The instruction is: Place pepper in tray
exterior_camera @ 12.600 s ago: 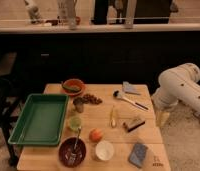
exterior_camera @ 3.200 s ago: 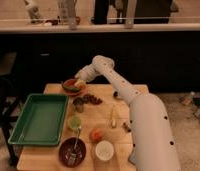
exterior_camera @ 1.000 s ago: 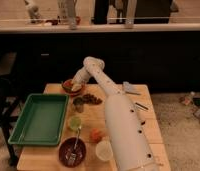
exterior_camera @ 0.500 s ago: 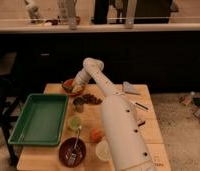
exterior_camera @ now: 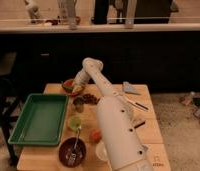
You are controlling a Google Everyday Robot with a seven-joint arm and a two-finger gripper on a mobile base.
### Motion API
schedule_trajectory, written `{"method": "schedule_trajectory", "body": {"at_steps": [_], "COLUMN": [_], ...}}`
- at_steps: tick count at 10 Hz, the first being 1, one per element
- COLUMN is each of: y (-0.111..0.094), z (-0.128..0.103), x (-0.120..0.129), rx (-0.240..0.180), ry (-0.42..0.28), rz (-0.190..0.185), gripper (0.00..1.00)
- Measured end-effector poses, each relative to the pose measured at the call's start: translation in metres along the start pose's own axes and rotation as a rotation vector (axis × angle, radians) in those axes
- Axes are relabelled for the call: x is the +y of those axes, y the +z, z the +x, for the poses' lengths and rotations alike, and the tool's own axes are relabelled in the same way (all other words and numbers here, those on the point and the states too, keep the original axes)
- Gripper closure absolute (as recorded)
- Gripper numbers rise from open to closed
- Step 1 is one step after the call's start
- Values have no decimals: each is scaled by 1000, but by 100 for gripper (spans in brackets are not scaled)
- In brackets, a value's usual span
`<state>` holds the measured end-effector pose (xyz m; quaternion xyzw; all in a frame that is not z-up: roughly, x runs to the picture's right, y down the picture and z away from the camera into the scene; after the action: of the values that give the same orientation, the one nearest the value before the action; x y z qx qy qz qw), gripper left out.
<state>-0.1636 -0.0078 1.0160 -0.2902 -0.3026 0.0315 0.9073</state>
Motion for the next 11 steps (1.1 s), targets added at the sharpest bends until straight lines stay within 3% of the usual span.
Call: {"method": "schedule_trajectory", "body": {"at_steps": [3,4,9,11], "y": [6,9,8,6], "z": [2,4,7,5], "x": [-3,-4,-8,-7], "rx": [3,6,2,-3], "ry": [2,4,13,8], "rz": [-17,-24,-23,-15], "gripper": [47,53,98,100]}}
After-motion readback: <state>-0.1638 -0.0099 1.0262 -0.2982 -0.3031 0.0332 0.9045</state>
